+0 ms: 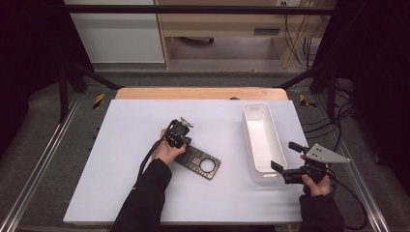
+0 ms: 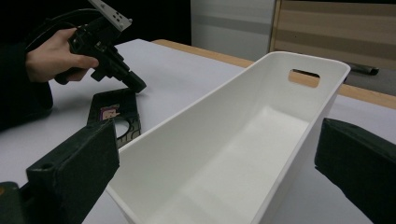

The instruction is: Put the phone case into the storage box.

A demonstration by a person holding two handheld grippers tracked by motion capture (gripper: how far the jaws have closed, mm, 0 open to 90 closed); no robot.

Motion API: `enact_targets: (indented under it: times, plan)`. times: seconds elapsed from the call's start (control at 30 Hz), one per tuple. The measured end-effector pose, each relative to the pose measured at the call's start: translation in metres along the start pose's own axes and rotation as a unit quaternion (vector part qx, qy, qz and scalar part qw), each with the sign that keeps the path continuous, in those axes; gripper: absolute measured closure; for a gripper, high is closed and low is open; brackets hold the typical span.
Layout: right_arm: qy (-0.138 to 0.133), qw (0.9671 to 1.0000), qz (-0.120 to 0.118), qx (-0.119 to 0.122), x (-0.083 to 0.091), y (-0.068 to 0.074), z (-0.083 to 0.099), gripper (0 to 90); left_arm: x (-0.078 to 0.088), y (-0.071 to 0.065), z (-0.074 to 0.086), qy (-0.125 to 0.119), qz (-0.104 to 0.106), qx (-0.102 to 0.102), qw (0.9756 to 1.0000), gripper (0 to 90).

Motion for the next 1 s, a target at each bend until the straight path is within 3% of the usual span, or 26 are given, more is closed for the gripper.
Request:
enact_targets:
  times: [1.0]
  plan:
    - [0.000, 1.0000, -0.001, 0.002, 0.000, 0.001, -0.001, 0.2, 0.030, -0.011, 0.027, 0.007, 0.018, -0.015, 0.9997, 89.2]
Point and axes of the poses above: each handheld gripper's, and its own axes: x roughly backward along the jaws, z roughly out of its underside, y roughly to its left, the point moved 4 cm from there along -x, roughly forward along the jaws, and after that the axes turned 10 degrees about -y, right-handed, at the moved point
